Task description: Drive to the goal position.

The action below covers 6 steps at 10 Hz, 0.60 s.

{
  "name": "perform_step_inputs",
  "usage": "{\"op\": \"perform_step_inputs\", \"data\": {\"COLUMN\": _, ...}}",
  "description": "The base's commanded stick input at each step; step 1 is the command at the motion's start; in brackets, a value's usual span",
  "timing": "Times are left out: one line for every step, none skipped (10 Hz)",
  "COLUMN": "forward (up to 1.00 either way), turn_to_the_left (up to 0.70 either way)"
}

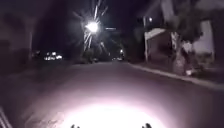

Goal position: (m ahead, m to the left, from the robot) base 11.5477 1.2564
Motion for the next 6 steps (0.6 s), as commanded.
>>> {"op": "perform_step_inputs", "data": {"forward": 0.85, "turn_to_the_left": 0.0}}
{"op": "perform_step_inputs", "data": {"forward": 0.85, "turn_to_the_left": 0.0}}
{"op": "perform_step_inputs", "data": {"forward": 0.85, "turn_to_the_left": 0.0}}
{"op": "perform_step_inputs", "data": {"forward": 0.85, "turn_to_the_left": 0.0}}
{"op": "perform_step_inputs", "data": {"forward": 0.85, "turn_to_the_left": 0.0}}
{"op": "perform_step_inputs", "data": {"forward": 0.85, "turn_to_the_left": 0.0}}
